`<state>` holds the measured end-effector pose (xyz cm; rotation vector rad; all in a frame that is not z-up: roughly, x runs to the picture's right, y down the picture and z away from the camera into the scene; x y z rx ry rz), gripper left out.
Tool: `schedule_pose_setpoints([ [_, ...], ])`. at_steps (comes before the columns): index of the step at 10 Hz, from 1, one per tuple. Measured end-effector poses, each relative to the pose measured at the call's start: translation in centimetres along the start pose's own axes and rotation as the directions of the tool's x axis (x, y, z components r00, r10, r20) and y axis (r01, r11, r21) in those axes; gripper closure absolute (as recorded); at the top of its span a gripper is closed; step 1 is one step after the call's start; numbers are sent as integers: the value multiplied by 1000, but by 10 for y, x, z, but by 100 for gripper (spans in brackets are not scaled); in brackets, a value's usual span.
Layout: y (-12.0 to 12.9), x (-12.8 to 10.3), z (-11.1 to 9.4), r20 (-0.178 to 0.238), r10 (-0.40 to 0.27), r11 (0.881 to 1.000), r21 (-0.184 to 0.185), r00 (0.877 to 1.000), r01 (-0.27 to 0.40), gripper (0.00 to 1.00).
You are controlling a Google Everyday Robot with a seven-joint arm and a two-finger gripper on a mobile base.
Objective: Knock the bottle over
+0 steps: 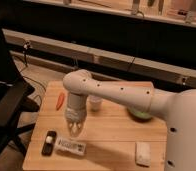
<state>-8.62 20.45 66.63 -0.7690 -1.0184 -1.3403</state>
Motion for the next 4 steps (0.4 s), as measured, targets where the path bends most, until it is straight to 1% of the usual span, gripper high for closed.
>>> schedule_pose_setpoints([
  [1, 7, 0, -2, 1, 0, 1000, -2, 1000, 0, 100],
  [2, 9, 0, -2, 3, -1, 1000, 6, 1000, 1, 100],
  [3, 6, 1, -2, 3, -4, 1000, 10, 1000, 4, 100],
  [4, -2, 2, -1, 2, -4, 1000, 12, 1000, 4, 100],
])
